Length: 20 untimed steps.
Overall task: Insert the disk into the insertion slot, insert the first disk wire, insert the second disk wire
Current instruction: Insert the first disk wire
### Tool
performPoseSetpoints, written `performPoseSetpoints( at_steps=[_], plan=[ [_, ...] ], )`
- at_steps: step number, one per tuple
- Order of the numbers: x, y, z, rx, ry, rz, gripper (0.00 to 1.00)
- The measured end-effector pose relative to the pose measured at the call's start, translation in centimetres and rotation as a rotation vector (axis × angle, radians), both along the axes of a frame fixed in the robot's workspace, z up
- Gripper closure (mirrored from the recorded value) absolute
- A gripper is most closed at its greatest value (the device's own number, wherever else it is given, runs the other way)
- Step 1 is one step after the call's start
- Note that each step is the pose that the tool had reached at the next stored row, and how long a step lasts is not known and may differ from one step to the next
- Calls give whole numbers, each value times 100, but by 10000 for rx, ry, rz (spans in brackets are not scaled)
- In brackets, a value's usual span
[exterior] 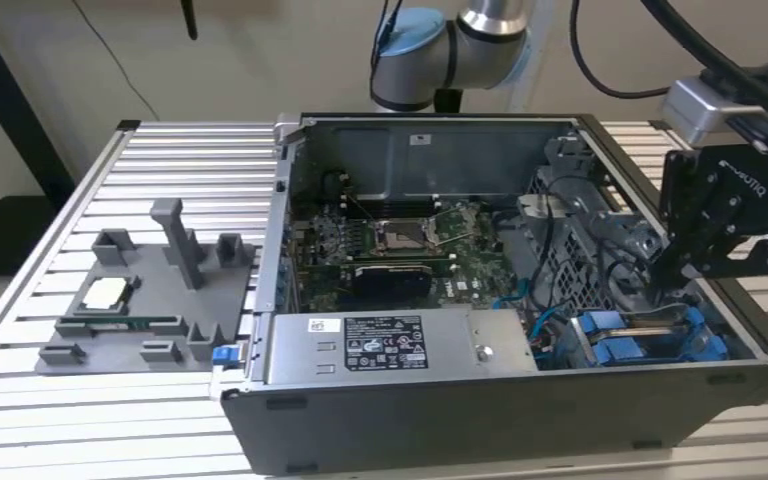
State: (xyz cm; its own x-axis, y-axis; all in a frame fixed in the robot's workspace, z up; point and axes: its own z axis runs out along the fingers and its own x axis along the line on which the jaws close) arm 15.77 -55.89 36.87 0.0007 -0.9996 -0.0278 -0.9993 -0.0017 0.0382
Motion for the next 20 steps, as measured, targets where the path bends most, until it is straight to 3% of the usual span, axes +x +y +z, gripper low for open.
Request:
performPoseSetpoints(
  at_steps=[5, 20],
  plan=[
    [55, -21, -63, 0, 60, 0, 81],
    [127, -68, -232, -18, 147, -26, 81]
  ],
)
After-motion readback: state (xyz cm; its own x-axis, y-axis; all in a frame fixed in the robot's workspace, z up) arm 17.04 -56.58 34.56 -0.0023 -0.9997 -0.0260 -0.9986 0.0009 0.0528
